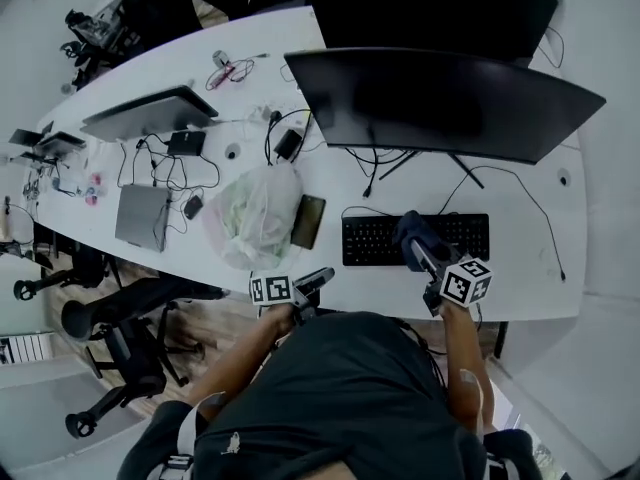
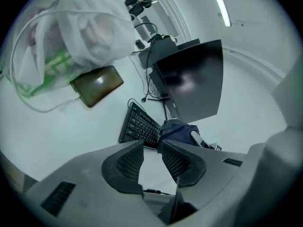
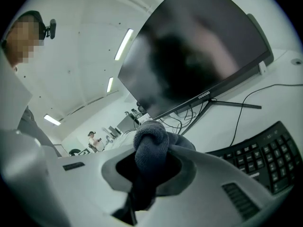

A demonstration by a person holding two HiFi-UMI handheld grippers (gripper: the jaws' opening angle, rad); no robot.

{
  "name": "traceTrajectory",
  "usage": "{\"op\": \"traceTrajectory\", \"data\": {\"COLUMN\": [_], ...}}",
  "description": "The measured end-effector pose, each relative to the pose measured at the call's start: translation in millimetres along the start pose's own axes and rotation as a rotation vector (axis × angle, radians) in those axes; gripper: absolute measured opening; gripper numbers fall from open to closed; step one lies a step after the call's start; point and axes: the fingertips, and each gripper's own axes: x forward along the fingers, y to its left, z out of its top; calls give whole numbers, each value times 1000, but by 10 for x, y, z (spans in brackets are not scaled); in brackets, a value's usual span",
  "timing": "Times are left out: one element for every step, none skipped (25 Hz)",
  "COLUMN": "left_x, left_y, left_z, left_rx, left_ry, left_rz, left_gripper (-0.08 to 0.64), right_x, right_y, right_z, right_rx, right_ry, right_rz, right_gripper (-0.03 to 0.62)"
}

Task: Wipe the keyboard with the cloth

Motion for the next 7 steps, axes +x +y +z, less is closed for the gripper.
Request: {"op": "traceTrajectory", "data": {"left_x": [21, 32, 29, 11, -18, -52, -88], "left_y": [64, 125, 182, 231, 275, 318, 361], "left_z": [-56, -104, -154, -214, -286, -366, -449], "left_rx": [-37, -72, -105, -137, -169, -199, -229], "left_ry": [7, 12, 15, 19, 23, 28, 33], "left_rz": [4, 8, 11, 11, 11, 9, 9], "left_gripper": [98, 98, 98, 98, 98, 98, 97], "right_x": [7, 15, 17, 9, -9, -33, -60], "right_y": [30, 63, 103, 151, 205, 263, 323], "right_z": [-67, -139, -225, -331, -454, -588, -726], "right_rx": [14, 30, 46, 66, 89, 114, 139], "right_ry": [11, 21, 32, 44, 56, 69, 83], "right_rz": [9, 16, 22, 25, 27, 28, 29], "right_gripper": [54, 54, 54, 54, 54, 54, 54]}}
